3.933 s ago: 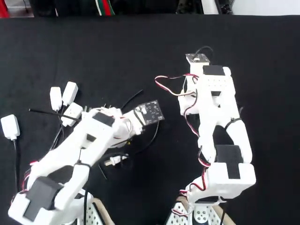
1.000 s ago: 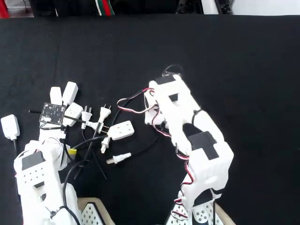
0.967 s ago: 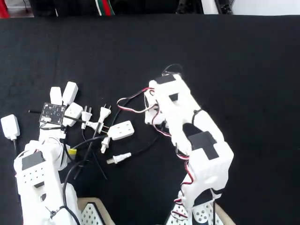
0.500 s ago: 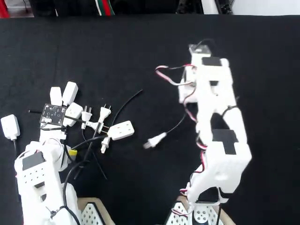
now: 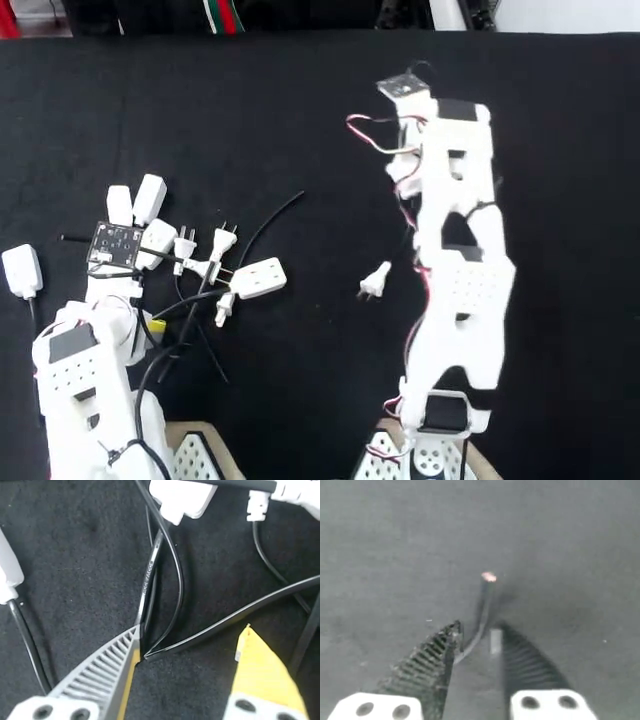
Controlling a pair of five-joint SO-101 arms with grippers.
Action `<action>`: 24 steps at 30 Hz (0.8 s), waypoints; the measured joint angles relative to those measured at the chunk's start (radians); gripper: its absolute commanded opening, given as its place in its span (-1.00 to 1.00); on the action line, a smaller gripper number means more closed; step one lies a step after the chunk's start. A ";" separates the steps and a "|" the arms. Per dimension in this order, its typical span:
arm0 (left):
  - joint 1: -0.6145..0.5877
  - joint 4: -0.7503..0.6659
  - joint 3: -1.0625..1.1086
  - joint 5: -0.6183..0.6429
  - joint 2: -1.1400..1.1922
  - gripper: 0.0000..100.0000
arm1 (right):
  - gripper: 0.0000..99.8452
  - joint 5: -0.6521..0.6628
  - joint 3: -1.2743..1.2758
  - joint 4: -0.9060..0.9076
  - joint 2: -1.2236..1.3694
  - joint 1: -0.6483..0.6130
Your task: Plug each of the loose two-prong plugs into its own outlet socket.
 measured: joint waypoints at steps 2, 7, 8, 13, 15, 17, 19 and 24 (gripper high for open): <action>0.000 0.000 0.000 0.000 0.000 -0.41 | -0.26 0.000 -0.126 0.095 0.052 -0.032; 0.000 0.000 0.000 0.000 0.000 -0.41 | -0.20 -0.060 -0.305 0.236 0.097 -0.086; 0.000 0.000 0.000 0.000 0.000 -0.41 | -0.20 -0.091 -0.311 0.236 0.097 -0.083; 0.000 0.000 0.000 0.000 0.000 -0.41 | -0.20 -0.239 -0.212 0.236 0.023 -0.081; 0.000 0.000 0.000 0.000 0.000 -0.41 | -0.20 -0.295 -0.089 0.236 -0.069 -0.081; 0.000 0.000 0.000 0.000 0.000 -0.41 | -0.20 -0.361 0.066 0.236 -0.187 -0.080; 0.000 0.000 0.000 0.000 0.000 -0.41 | -0.20 -0.446 0.233 0.236 -0.321 -0.083; 0.000 0.000 0.000 0.000 0.000 -0.41 | -0.20 -0.678 0.624 0.218 -0.592 -0.146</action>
